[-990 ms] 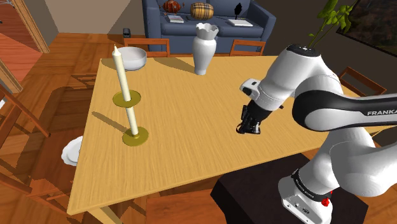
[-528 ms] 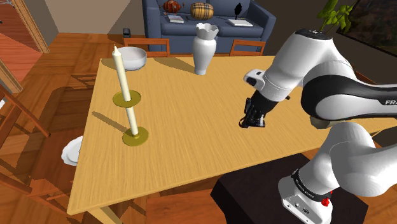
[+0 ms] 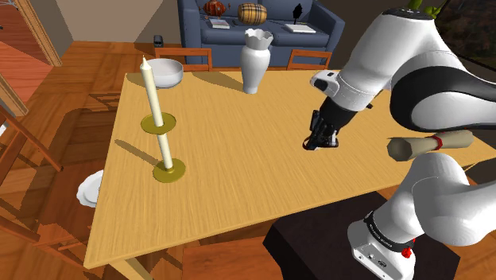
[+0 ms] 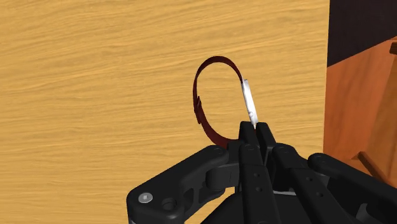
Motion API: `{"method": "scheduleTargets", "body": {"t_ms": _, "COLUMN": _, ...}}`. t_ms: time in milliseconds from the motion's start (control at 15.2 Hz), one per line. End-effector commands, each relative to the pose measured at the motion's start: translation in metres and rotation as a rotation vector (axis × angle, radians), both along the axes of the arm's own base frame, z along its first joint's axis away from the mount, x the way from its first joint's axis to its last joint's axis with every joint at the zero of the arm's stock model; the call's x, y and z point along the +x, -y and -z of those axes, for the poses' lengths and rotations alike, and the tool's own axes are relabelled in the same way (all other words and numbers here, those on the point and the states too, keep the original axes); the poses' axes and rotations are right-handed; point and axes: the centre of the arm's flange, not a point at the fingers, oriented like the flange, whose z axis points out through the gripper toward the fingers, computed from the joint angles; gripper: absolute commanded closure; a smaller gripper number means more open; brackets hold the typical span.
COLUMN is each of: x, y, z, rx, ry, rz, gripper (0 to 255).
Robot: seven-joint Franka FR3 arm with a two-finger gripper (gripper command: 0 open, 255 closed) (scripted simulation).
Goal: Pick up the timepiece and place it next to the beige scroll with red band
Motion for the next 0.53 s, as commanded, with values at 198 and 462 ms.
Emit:
{"method": "scheduleTargets", "body": {"t_ms": 198, "x": -0.001, "y": -0.001, "z": -0.027, "rx": 0.000, "ry": 0.000, "rz": 0.000, "gripper": 255}}
{"method": "scheduleTargets", "body": {"t_ms": 462, "x": -0.003, "y": 0.039, "z": -0.030, "rx": 0.000, "ry": 0.000, "rz": 0.000, "gripper": 255}}
